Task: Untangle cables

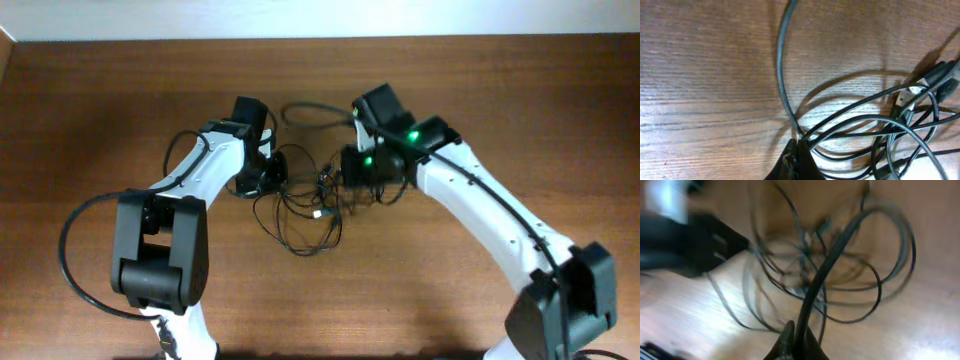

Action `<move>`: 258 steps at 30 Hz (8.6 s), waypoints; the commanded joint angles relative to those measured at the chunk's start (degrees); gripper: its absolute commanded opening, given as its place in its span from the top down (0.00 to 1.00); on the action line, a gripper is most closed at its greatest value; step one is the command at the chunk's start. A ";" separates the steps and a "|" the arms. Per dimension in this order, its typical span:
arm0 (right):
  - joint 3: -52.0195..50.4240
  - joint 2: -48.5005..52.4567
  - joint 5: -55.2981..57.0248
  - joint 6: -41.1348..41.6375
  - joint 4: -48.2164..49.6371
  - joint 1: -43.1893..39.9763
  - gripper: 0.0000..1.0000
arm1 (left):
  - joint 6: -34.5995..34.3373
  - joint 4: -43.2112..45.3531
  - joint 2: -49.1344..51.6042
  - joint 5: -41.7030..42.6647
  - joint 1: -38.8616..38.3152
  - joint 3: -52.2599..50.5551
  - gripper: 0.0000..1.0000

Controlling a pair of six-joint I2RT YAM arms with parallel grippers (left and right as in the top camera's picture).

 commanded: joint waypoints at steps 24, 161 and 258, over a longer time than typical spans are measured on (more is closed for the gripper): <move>0.74 3.50 14.01 2.78 -13.97 -0.17 0.40 | 5.95 1.73 -0.50 7.08 -0.85 -0.70 0.50; 4.50 8.09 4.81 -11.82 -3.28 -13.84 0.24 | 6.93 5.25 -8.96 -7.02 2.27 -2.40 1.00; -23.15 -11.61 -0.26 -11.52 -4.57 -24.02 0.01 | 6.91 5.29 -8.96 -7.43 2.27 -2.40 1.00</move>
